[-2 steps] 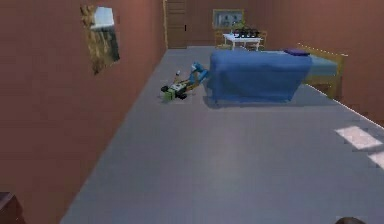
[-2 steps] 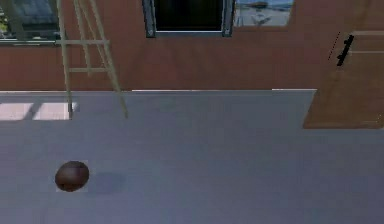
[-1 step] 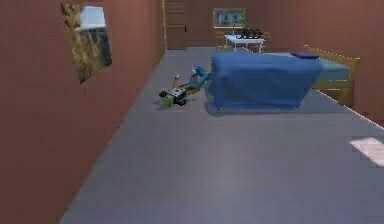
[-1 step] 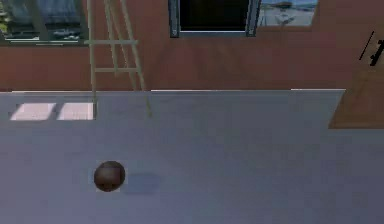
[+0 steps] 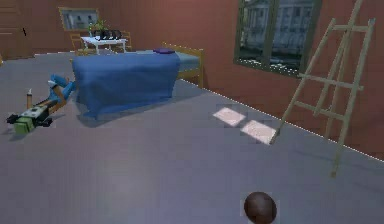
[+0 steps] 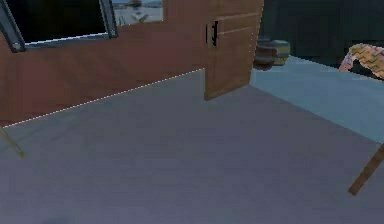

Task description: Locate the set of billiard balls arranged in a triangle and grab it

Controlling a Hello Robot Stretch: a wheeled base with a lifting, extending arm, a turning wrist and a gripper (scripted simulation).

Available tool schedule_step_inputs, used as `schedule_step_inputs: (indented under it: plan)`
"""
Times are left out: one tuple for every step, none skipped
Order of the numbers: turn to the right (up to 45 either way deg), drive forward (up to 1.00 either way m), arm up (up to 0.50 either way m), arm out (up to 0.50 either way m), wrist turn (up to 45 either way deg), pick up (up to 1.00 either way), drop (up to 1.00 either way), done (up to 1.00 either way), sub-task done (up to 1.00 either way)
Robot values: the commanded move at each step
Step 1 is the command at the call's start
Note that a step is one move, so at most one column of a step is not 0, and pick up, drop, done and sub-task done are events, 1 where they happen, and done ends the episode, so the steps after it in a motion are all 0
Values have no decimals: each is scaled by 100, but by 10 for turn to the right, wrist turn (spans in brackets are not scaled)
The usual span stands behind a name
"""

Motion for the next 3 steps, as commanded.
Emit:
schedule_step_inputs:
  plan:
    - [0, 50, 0, 0, 0, 0, 0, 0, 0]
    - [-450, 0, 0, 0, 0, 0, 0, 0, 0]
    - [-30, 0, 0, 0, 0, 0, 0, 0, 0]
